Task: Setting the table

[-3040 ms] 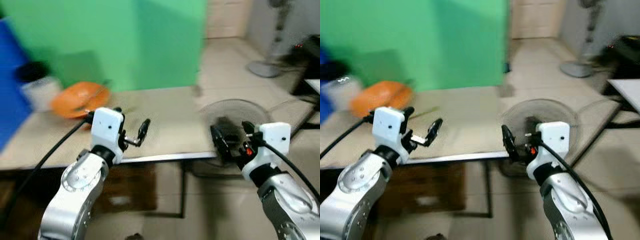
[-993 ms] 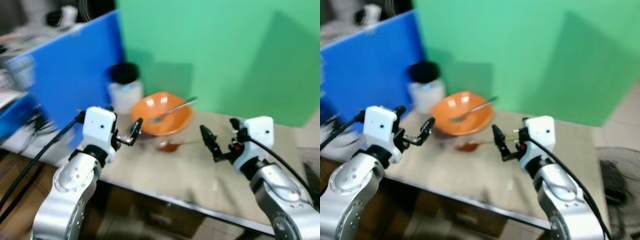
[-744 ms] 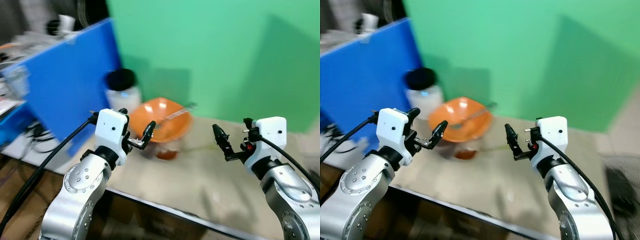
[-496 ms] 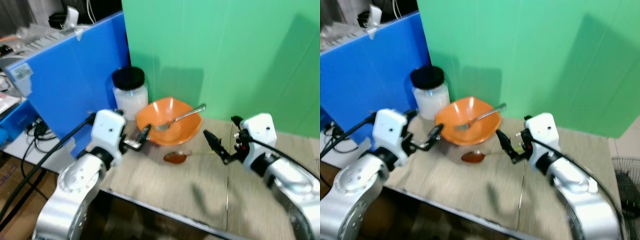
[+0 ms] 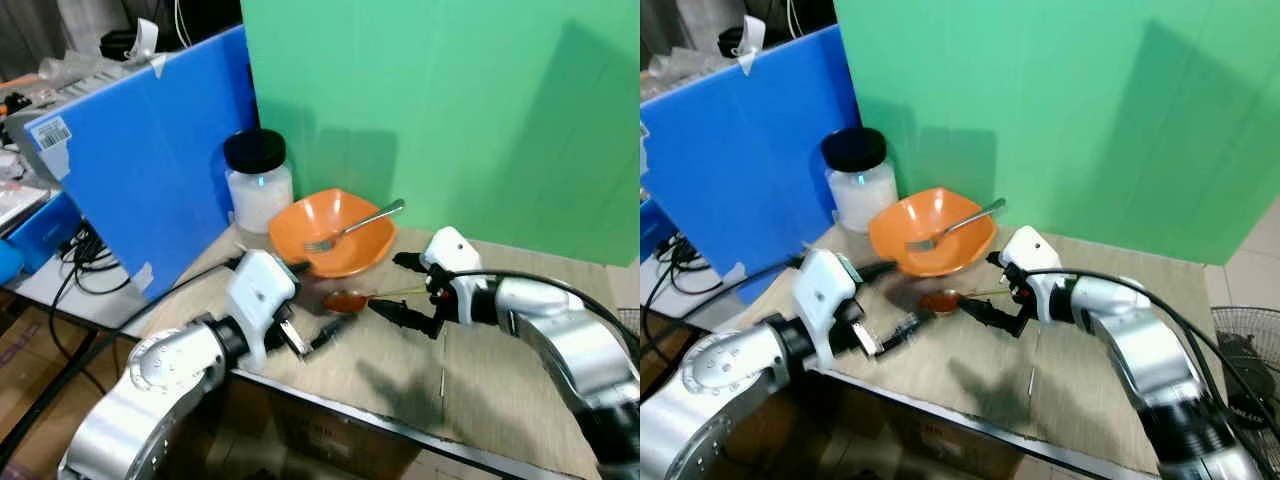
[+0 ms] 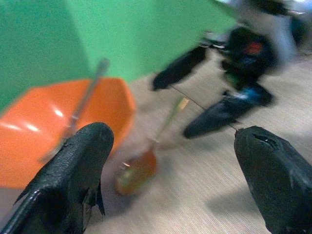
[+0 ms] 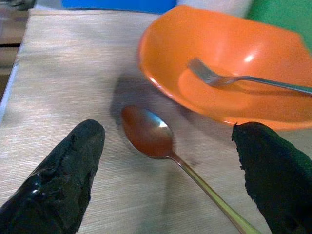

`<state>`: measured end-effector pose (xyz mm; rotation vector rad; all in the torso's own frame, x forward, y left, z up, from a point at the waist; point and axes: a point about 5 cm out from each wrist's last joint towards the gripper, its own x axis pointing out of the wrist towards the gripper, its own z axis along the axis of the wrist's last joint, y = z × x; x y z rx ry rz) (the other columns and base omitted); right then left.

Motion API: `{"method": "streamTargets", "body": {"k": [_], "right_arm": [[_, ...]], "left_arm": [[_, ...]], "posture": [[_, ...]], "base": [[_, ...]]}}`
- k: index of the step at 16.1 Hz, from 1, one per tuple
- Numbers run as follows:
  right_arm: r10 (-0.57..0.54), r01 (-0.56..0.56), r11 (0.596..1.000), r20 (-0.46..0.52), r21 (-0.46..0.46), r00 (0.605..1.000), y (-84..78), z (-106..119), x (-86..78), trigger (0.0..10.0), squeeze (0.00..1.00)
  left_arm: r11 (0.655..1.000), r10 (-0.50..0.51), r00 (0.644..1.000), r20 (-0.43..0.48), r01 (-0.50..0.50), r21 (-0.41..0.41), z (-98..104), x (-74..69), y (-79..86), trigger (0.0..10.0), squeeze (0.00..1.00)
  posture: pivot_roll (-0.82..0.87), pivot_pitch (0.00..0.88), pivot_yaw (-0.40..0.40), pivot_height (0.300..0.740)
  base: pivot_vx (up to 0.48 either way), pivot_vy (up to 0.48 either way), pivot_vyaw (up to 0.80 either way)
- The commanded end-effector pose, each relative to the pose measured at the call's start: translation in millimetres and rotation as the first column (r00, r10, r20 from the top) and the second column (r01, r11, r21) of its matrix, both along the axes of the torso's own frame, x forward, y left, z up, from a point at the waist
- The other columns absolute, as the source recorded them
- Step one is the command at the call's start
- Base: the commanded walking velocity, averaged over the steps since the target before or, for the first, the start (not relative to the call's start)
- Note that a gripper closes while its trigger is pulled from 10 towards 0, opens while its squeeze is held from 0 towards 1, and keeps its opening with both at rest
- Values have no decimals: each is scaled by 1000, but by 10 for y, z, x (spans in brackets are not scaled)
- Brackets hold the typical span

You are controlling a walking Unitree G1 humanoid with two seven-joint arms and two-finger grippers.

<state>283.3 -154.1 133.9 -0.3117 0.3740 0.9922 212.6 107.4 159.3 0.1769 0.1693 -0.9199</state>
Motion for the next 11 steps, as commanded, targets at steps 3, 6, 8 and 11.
{"method": "streamTargets", "body": {"k": [3, 6, 8, 11], "right_arm": [[98, -100, 992, -38, -73, 994, 87, -98, 247, 10000, 0], [152, -160, 980, -69, -121, 986, 36, -166, 357, 7333, 0], [160, -171, 972, -79, -158, 984, -17, -221, 404, 4510, 0], [161, -179, 963, -100, -204, 982, -68, -294, 437, 10000, 0]], "left_arm": [[989, -130, 990, -55, 134, 68, -39, -86, 5, 10000, 0], [983, -145, 987, -69, 152, 103, -65, -93, 60, 10000, 0], [982, -143, 987, -79, 151, 115, -93, -101, 74, 10000, 0], [981, -145, 986, -87, 154, 119, -114, -123, 65, 10000, 0]], "posture": [[69, 0, 42, 740], [70, 0, 33, 740], [67, 0, 26, 740], [69, 0, 21, 740]], "base": [[0, 0, 0], [0, 0, 0], [0, 0, 0], [0, 0, 0]]}}
